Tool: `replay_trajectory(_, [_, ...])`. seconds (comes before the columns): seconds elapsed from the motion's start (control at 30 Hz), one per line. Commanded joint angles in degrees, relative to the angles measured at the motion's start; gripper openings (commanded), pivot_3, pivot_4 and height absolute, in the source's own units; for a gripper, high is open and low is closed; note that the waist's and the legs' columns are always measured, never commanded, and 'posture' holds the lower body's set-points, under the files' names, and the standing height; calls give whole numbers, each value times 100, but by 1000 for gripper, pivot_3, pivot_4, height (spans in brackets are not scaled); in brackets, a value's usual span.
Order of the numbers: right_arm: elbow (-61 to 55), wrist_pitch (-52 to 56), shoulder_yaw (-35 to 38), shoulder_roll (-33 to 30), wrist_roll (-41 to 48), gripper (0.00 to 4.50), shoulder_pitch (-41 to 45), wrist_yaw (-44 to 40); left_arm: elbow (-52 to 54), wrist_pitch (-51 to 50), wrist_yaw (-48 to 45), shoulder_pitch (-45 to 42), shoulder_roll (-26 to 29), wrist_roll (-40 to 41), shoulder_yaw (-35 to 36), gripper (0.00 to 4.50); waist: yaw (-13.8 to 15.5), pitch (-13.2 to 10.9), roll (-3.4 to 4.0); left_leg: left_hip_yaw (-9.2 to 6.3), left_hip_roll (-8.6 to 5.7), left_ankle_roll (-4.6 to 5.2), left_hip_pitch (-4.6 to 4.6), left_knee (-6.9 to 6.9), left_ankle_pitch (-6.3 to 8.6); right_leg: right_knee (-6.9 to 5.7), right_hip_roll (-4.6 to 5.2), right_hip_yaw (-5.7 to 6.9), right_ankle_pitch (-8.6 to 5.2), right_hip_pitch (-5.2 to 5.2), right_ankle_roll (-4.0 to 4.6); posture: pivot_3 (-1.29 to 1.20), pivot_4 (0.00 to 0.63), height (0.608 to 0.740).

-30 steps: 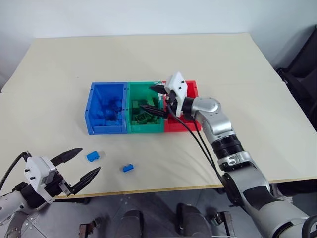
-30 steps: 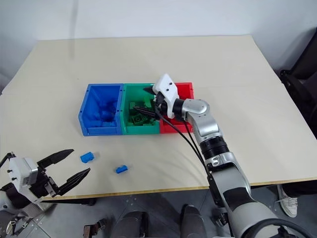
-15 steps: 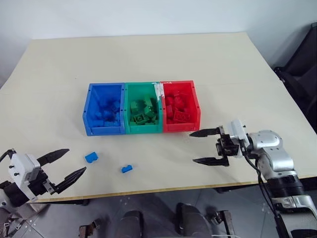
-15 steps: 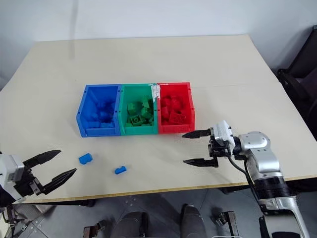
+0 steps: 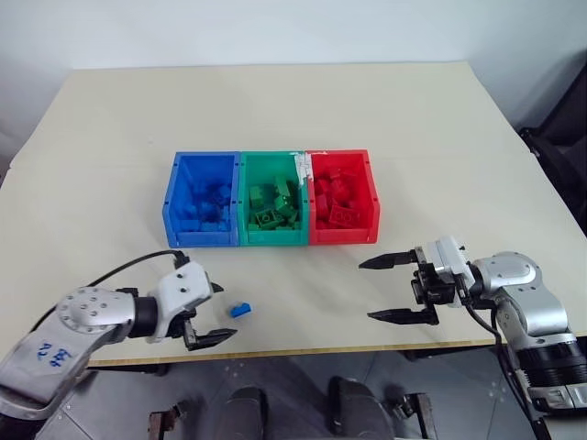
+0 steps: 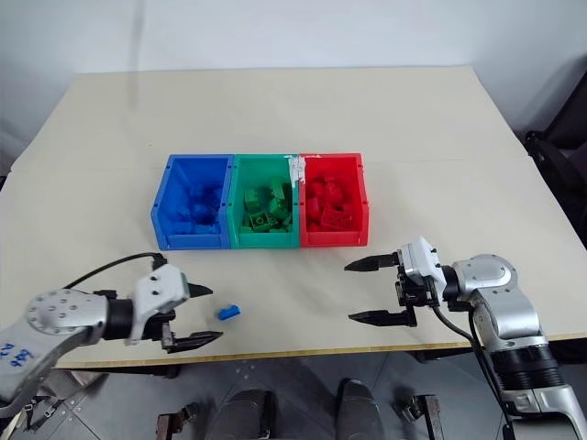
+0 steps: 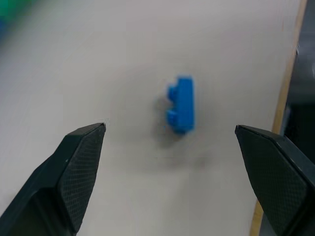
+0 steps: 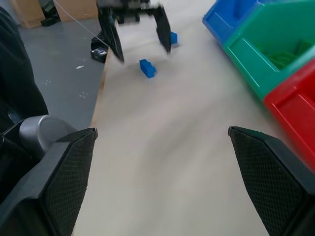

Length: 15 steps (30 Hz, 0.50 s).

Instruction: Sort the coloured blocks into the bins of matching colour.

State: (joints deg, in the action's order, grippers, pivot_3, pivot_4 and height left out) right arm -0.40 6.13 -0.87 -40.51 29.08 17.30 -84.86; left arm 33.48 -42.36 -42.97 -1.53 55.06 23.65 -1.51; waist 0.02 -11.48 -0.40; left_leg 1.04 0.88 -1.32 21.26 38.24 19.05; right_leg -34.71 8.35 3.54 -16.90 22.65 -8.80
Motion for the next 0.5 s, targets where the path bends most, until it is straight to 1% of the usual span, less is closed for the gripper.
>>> replay_trajectory(0.03, [-439,61,157,-35,150,4450,-146,155,96,-254,187,-137,-154,-208,-420,4500,24,1,1,0,0,0,0,6,0,-3,0,0,0,-1,0,0,150,740])
replay_trajectory(0.07, [-503,72,164,-36,158,4450,-196,185,67,-275,238,-187,-220,-278,-524,4500,48,2,3,-2,-1,0,-2,8,0,-4,0,0,0,-5,0,0,150,740])
replay_trajectory(0.13, [-582,59,182,-28,171,4500,-262,238,14,-276,321,-270,-293,-442,-695,4084,107,4,5,-4,-2,1,-5,22,0,-4,0,0,2,-14,-4,0,150,740])
replay_trajectory(0.17, [-605,51,189,-24,177,4500,-280,261,-6,-261,335,-297,-306,-516,-746,3944,133,3,5,-5,-2,1,-6,28,0,-6,0,0,2,-17,-4,0,150,740])
replay_trajectory(0.37, [-670,72,175,-68,234,4500,-358,278,-69,-121,268,-263,-313,-675,-735,2226,132,4,7,-10,-2,6,-4,52,4,-17,0,-2,4,-21,-6,0,150,740])
replay_trajectory(0.5, [-582,-25,170,-40,190,4500,-399,290,-94,261,169,-225,-565,-477,-503,1049,136,5,7,-10,-2,7,-2,57,4,-18,0,-2,4,-21,-6,0,150,740])
